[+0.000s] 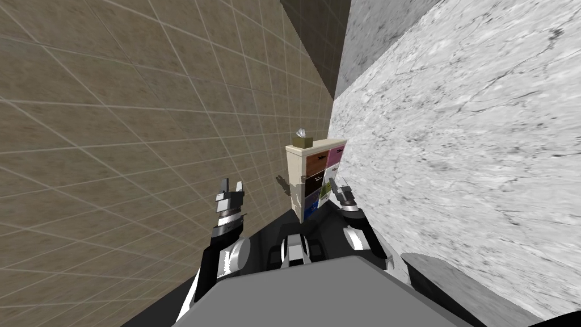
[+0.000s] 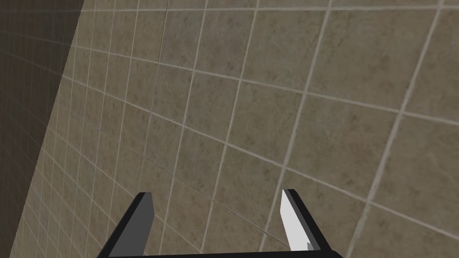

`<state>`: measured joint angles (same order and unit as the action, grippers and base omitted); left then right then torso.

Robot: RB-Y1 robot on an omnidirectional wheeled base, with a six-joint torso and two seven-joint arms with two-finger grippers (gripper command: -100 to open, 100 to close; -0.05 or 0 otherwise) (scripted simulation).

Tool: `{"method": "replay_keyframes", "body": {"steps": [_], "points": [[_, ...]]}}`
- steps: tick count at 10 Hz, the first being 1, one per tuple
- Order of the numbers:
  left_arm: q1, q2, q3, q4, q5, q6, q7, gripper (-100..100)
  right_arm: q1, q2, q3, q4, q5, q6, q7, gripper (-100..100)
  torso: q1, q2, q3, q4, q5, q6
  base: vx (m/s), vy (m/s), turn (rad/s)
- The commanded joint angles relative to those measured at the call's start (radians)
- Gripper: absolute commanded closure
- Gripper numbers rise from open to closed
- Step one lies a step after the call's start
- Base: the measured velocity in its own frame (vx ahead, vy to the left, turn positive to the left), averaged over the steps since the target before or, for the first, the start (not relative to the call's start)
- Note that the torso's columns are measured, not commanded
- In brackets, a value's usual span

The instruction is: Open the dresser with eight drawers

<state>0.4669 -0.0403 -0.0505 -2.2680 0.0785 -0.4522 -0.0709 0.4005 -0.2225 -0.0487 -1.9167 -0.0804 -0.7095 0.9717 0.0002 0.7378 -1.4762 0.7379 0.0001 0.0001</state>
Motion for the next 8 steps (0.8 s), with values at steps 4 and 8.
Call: {"method": "replay_keyframes", "body": {"steps": [4,8], "points": [[0.0,0.0,0.0,0.0,0.0,0.0,0.0,0,-0.012,-0.011,-0.002,0.06,0.005,-0.02,0.164,-100,0.0,0.001,0.001,0.0,0.0,0.0,0.038,0.019,0.028],[0.0,0.0,0.0,0.0,0.0,0.0,0.0,0,-0.016,-0.016,-0.003,0.091,0.009,-0.03,0.267,-100,0.0,0.0,0.0,0.0,0.0,0.0,0.02,0.008,0.021]]}}
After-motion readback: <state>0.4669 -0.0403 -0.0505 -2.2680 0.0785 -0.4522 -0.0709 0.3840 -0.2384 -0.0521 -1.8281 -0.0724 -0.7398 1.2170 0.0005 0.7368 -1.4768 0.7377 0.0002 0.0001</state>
